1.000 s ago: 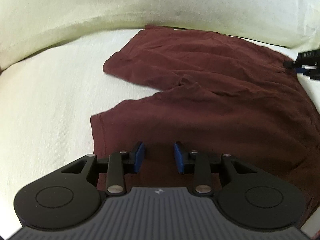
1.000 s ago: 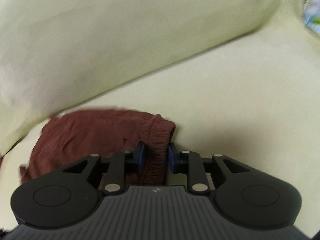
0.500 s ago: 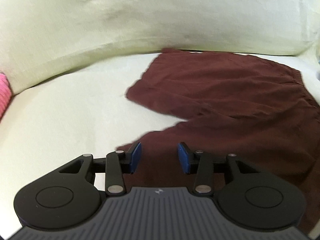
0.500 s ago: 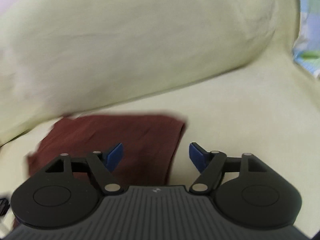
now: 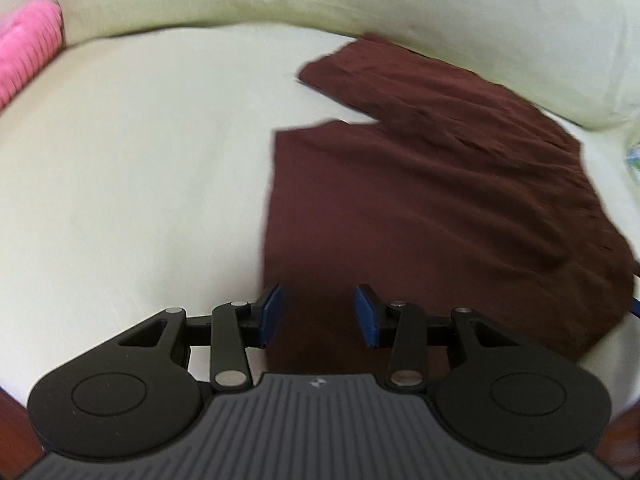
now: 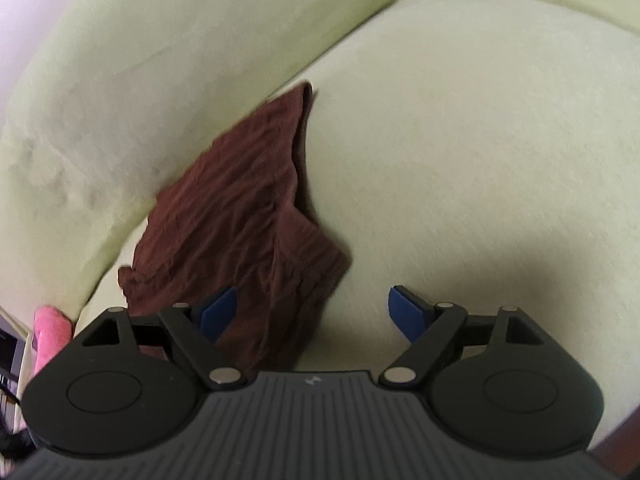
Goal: Fold clothes
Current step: 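Grasp the garment waistband with the right gripper and lift it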
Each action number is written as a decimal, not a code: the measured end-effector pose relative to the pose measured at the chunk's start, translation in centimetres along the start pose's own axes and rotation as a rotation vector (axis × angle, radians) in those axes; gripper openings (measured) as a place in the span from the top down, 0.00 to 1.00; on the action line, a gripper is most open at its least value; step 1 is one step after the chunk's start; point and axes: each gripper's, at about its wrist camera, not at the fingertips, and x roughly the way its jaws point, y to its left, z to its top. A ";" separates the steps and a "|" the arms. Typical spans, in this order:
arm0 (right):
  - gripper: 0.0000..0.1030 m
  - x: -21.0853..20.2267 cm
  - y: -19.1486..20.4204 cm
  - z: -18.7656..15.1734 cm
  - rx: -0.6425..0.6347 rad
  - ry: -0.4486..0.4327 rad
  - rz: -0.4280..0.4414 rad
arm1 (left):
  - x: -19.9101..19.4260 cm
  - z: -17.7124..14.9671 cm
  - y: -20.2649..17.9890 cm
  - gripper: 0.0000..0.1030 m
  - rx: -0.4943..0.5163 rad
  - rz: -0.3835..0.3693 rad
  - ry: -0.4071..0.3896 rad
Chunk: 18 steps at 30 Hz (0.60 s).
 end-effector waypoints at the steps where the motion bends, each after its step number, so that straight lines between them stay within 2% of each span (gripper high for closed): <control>1: 0.23 0.2 0.0 0.1 0.009 -0.012 0.009 | -0.1 -0.2 -0.4 0.55 0.006 -0.012 0.002; 2: 0.30 0.5 0.0 0.2 0.024 -0.024 0.020 | -0.2 -0.4 -0.8 0.55 0.012 -0.024 0.004; 3: 0.59 0.8 0.0 0.4 0.033 -0.016 0.022 | 0.0 -0.6 -1.1 0.55 0.018 -0.020 0.010; 4: 0.74 1.1 0.0 0.7 0.039 0.005 0.019 | 0.4 -0.7 -1.3 0.55 0.026 -0.006 0.019; 8: 0.85 1.4 0.6 0.5 -0.016 0.002 -0.021 | 1.6 -1.3 -1.5 0.54 0.040 0.041 0.048; 10: 0.86 0.4 0.9 0.2 -0.019 -0.009 -0.091 | 1.2 -1.6 -1.2 0.54 0.038 0.032 0.054; 16: 0.86 -1.5 2.3 -1.8 -0.066 -0.008 -0.211 | 0.8 -2.2 -1.2 0.55 0.076 0.046 0.061; 17: 0.83 -1.3 2.3 -1.9 -0.071 -0.006 -0.213 | 0.6 -2.0 -1.3 0.55 0.080 0.048 0.062; 18: 0.64 -1.3 2.5 -1.6 -0.066 -0.002 -0.214 | 0.3 -1.8 -1.4 0.55 0.085 0.048 0.052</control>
